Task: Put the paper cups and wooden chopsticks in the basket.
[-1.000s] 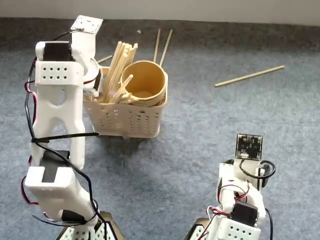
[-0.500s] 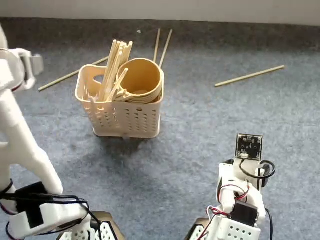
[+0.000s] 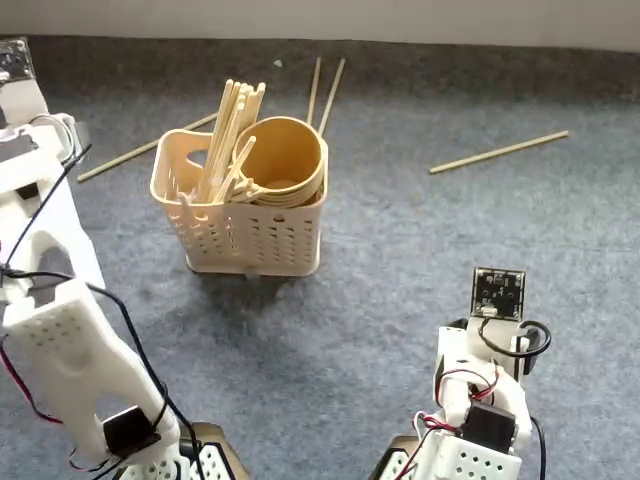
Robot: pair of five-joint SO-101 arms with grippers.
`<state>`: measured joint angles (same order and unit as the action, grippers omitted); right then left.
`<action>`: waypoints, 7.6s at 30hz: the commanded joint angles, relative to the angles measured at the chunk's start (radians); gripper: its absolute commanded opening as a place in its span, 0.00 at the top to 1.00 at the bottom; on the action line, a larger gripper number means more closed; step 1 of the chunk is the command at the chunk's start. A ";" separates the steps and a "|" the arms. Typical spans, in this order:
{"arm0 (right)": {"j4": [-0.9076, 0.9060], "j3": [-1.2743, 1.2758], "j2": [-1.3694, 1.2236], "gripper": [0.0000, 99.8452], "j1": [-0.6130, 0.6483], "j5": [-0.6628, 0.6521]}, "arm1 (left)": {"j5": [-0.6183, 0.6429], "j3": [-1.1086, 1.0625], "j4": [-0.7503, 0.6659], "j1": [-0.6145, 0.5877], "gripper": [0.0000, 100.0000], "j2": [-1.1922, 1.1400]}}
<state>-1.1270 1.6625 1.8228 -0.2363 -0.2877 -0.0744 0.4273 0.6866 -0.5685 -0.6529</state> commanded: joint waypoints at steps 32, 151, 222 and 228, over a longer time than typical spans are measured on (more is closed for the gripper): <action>0.021 0.114 0.008 0.65 0.012 -0.015 | -0.138 1.052 1.108 0.228 0.73 -0.348; 0.107 -0.228 -0.005 0.65 -0.148 -0.106 | 0.118 -1.043 0.250 0.239 0.89 2.055; -0.371 -3.435 -3.171 0.65 0.085 0.551 | 0.101 -1.279 0.460 0.150 0.89 1.801; -0.311 -3.432 -3.181 0.65 0.088 0.562 | 0.101 -1.279 0.463 0.150 0.89 1.801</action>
<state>-1.4922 -1.6671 -1.3809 -0.1488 0.2555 0.0146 -0.8569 1.1669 -0.4365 1.1454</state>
